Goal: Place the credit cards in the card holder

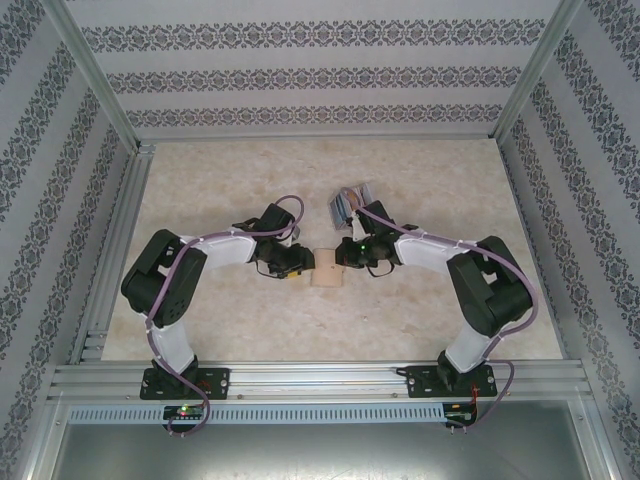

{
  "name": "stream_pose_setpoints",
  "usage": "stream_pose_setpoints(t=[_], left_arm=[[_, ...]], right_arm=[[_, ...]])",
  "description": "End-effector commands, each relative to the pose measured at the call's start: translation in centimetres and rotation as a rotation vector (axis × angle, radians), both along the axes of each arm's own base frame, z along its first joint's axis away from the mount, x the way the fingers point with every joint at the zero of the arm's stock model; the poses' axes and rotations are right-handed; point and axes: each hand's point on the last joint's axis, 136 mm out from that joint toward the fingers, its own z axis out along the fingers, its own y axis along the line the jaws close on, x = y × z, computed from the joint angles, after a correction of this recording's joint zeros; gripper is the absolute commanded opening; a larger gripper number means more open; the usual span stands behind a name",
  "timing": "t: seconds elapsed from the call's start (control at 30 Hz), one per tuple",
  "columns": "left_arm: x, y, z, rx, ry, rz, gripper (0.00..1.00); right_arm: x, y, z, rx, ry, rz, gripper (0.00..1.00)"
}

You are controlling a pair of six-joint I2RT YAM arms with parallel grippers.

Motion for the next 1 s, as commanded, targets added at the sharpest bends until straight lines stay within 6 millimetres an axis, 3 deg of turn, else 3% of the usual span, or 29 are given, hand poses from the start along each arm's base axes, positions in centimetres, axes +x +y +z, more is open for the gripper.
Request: stream_pose_setpoints(t=[0.0, 0.2, 0.4, 0.6, 0.97], left_arm=[[1.2, -1.9, -0.1, -0.055, -0.033, -0.035, 0.45], [1.8, -2.5, 0.0, -0.066, -0.04, -0.043, 0.45], [2.3, -3.0, -0.9, -0.066, -0.026, -0.049, 0.45], [2.0, -3.1, -2.6, -0.045, 0.025, -0.052, 0.45], [2.1, -2.8, -2.5, -0.024, 0.02, -0.046, 0.45]], right_arm=[[0.3, 0.2, -0.8, -0.06, -0.003, 0.021, 0.1], [0.3, -0.3, -1.7, -0.152, 0.005, 0.038, 0.1], [-0.2, 0.9, -0.4, -0.161, -0.018, 0.087, 0.1], [-0.5, 0.6, 0.0, -0.21, -0.031, 0.116, 0.1], [0.1, 0.0, 0.1, -0.272, -0.051, 0.126, 0.1]])
